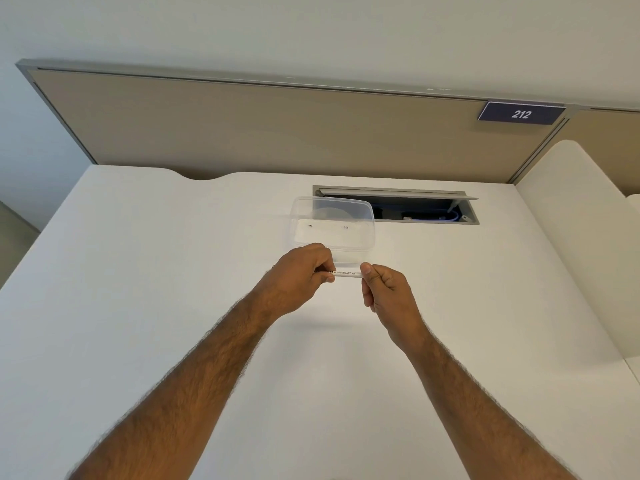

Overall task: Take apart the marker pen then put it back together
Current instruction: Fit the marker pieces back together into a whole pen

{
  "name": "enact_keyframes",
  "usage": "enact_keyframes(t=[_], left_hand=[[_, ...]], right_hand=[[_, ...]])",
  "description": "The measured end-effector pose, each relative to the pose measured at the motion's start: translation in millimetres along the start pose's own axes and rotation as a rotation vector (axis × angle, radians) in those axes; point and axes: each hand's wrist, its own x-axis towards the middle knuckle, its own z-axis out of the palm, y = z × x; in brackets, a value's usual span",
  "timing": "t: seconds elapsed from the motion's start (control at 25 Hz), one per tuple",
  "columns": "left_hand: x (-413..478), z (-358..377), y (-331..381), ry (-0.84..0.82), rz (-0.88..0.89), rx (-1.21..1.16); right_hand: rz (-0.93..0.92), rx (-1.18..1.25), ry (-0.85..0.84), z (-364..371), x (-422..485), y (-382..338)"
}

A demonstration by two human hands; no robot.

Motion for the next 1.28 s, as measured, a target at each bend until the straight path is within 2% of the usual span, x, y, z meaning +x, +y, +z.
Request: enact_keyframes(t=[0.32,0.56,0.68,0.84,0.92,1.0,1.08,1.16,1.2,1.28], left_hand=[[-6,3,2,0.033,0.050,0.019],[-11,1,3,0.006,0.094,0.135],[-13,-1,-2,-0.041,0.066,0.156],[-18,10,-5,-0.140,0.075,0.224],[-18,15,-3,-0.155,0.090,0.259],[-14,15,-4,-0.151,0.106,0.276],[-14,18,-9,-0.080,0.158,0.271],[-19,26,-14,0.130,0.170,0.229],[-24,32,-15,0.280,0.109,0.175],[-36,49,-15,0.523,-0.154,-0.070]], right_hand=[[0.158,0.143,-0.023,2,-2,-1],[0.277,0.293,-0.055,6,-9,1],[0.231,0.077,-0.124,2,-11,5],[0.030,-0.356,-0.167,6,-9,4],[-0.006,-0.426,-0.179,10,-9,2],[0.006,-0.377,-0.143,11,-11,5],[0.028,-0.283,-0.091,12,-13,7],[0.056,-0.216,-0.024,15,-16,9],[0.076,-0.194,0.011,17,-16,11],[0.113,-0.152,0.062,22,-18,17]])
